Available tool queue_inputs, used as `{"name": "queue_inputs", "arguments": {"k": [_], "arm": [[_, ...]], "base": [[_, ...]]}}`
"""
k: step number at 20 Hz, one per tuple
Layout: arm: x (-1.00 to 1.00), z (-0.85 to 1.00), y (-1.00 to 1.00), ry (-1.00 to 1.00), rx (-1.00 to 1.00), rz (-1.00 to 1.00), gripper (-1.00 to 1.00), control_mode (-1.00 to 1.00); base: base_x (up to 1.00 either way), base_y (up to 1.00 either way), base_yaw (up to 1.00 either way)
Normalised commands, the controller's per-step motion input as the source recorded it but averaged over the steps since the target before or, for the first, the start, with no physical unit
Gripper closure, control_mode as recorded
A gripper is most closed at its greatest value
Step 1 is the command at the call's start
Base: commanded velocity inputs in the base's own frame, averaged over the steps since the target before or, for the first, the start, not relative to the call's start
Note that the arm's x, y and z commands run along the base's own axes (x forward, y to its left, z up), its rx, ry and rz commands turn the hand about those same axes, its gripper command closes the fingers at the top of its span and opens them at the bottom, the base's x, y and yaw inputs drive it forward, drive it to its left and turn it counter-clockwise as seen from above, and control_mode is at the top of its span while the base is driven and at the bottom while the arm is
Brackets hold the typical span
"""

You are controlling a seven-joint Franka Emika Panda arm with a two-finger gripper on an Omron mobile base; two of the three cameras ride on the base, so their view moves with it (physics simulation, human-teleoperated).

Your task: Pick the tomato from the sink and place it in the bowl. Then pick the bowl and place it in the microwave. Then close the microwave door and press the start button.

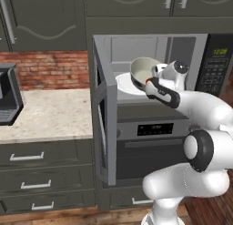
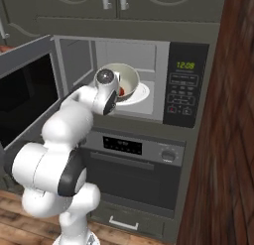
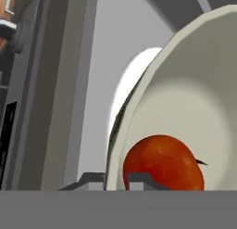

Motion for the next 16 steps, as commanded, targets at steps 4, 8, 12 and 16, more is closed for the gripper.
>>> {"name": "queue_inputs", "arguments": {"k": [4,8,12,16], "arm": [[0.49,-0.22,0.00,0.00,-0.01,0.04,1.00,-1.00],[0.42,-0.14,0.00,0.00,-0.01,0.00,1.00,-1.00],[0.02,-0.04,0.00,0.00,0.00,0.01,1.00,-1.00],[-0.03,0.00,0.00,0.00,0.00,0.01,1.00,-1.00]], "base": [[0.00,0.00,0.00],[0.00,0.00,0.00],[0.00,0.00,0.00],[0.00,0.00,0.00]]}}
